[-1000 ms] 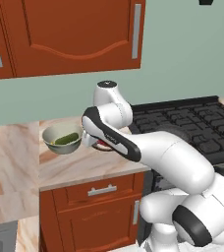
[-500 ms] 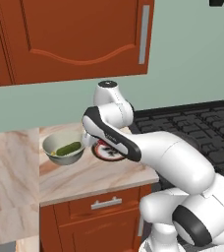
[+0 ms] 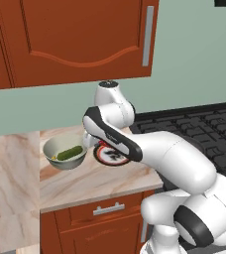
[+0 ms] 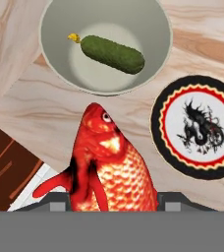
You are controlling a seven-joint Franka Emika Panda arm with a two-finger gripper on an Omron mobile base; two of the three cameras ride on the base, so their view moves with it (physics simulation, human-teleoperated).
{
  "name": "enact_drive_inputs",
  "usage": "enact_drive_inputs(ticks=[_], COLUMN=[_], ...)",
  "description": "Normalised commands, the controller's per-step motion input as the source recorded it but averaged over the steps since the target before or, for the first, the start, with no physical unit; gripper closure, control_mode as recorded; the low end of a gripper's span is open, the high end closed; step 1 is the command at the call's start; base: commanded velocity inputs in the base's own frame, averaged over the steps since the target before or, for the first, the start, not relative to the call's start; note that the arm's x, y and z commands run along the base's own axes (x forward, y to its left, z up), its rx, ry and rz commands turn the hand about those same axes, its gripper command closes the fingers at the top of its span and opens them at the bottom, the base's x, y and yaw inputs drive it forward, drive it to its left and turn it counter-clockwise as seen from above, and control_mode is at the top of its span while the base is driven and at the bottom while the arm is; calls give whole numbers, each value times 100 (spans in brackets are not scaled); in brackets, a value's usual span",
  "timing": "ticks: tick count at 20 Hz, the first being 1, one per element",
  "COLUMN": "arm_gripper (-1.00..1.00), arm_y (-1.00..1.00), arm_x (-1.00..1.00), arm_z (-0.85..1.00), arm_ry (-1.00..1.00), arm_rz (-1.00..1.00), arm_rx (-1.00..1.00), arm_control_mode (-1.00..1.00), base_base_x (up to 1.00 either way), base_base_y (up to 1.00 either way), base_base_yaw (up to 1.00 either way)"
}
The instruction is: Place the fish on the plate and place the cucumber on the same plate.
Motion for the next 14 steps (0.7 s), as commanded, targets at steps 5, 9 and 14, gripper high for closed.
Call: enact_drive_inputs(ticks=[5,9,14], arm_gripper=[100,100,100], arm_y=[0,-11,-32], arm_x=[0,0,0], arm_z=[0,-6,-12], arm_ry=[0,0,0], arm_rz=[0,0,0], arm_rx=[0,0,0], arm_control_mode=[-100,-100,-100], base_base_x=[0,0,0], base_base_y=[0,0,0], base_base_yaw=[0,0,0])
